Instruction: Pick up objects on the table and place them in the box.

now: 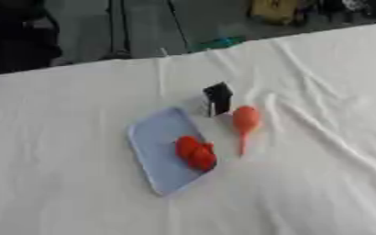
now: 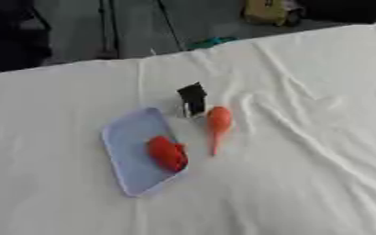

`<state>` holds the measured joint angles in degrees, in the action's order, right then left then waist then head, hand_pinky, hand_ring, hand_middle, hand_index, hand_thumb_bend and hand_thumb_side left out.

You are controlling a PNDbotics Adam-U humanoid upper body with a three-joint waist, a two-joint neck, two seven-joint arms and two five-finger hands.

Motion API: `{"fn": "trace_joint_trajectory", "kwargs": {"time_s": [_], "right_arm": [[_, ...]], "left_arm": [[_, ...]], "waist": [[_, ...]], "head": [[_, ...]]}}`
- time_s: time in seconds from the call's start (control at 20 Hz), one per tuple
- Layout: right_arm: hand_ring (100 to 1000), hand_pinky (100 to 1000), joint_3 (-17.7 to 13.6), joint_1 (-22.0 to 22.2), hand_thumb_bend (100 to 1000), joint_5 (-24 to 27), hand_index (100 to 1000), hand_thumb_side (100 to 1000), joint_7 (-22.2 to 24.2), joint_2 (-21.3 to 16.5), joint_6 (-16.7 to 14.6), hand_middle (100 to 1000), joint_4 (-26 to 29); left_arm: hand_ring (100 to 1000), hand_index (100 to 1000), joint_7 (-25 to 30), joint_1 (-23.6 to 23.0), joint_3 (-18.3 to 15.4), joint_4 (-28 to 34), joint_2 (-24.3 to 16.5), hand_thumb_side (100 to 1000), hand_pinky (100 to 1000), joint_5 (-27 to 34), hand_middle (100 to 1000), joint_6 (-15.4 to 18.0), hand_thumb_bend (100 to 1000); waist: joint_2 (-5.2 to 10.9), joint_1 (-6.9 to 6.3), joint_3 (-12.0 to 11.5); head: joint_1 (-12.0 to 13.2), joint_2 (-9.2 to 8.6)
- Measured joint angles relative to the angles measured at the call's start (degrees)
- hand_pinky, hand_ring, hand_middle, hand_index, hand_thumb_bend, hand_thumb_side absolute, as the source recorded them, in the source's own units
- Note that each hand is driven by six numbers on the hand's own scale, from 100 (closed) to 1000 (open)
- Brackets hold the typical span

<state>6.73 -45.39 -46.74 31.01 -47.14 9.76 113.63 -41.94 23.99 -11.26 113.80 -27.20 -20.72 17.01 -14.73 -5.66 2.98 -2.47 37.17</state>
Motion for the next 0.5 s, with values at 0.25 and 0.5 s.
{"fn": "trace_joint_trajectory", "kwargs": {"time_s": [0.25,0.5], "right_arm": [[829,844,0.00,-0.14,100,0.20,858,941,-0.68,0.00,-0.82,771,0.00],[832,845,0.00,-0.24,100,0.62,868,948,-1.27,0.00,-1.74,779,0.00]], "left_arm": [[960,964,2.70,-3.03,0.42,0.00,-0.17,1000,835,1.81,1000,2.96,100],[947,946,5.72,-4.38,-0.72,0.00,-0.24,1000,817,3.79,992,4.09,100]], "waist": [[-0.01,0.09,0.22],[-0.07,0.10,0.26]], "head": [[-0.09,-0.17],[-0.11,-0.52]]}}
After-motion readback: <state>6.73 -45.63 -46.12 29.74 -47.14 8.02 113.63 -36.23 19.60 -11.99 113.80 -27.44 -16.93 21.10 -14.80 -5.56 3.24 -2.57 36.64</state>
